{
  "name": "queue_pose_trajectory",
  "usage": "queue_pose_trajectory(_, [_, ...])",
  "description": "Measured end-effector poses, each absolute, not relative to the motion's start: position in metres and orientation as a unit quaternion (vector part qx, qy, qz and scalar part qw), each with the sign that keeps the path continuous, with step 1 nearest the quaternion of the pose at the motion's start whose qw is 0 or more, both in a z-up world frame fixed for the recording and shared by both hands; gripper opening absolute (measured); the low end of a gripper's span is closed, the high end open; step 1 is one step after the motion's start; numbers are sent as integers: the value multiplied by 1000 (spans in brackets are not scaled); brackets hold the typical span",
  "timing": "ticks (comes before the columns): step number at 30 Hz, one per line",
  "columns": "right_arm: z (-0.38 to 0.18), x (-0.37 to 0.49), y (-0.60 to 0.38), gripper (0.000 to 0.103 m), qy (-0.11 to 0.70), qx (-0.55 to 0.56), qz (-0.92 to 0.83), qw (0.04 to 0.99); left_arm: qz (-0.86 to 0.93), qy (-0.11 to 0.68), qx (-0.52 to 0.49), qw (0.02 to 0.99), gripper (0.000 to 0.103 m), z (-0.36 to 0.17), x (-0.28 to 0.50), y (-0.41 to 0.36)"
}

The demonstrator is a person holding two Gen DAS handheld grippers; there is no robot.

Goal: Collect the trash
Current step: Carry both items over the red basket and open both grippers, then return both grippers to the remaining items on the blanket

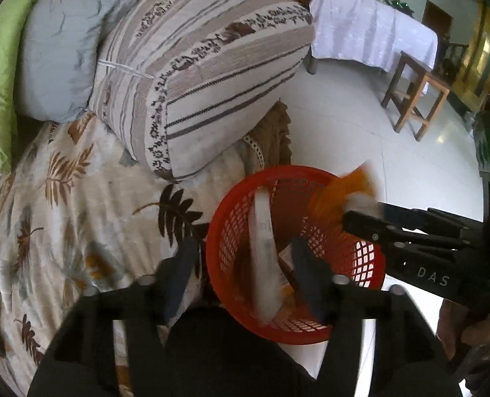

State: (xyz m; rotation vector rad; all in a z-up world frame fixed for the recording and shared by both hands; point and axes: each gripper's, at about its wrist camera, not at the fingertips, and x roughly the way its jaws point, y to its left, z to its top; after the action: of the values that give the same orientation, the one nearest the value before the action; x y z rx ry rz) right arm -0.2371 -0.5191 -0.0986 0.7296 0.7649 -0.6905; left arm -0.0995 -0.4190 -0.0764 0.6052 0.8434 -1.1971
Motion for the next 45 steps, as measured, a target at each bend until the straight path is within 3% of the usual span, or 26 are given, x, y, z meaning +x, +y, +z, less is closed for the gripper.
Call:
queue_pose_trajectory(9, [-102,-231,-517,58,351,351,-324,805,-523,392,248,715,62,-66,-82,-399])
queue_pose_trajectory(14, [-97,-227,-514,58,356,346,-326,805,-519,382,236,728,78,-55,-75,-380])
queue_pose_trajectory(24, [-45,-233,-486,62,326,289,-346,831,-509,343,252,748,78,-37,-62,-350])
queue_pose_trajectory(28, [-26,-234,-472,73,312,255,-353,845,-497,338,255,758,78,-34,-54,-334])
queue_pose_trajectory(37, [-20,-200,-454,74,329,252,-315,854,-455,371,214,781,78,-47,-21,-289])
queue_pose_trajectory(45, [-30,-122,-415,74,366,237,-233,869,-348,362,191,844,78,-40,10,-216])
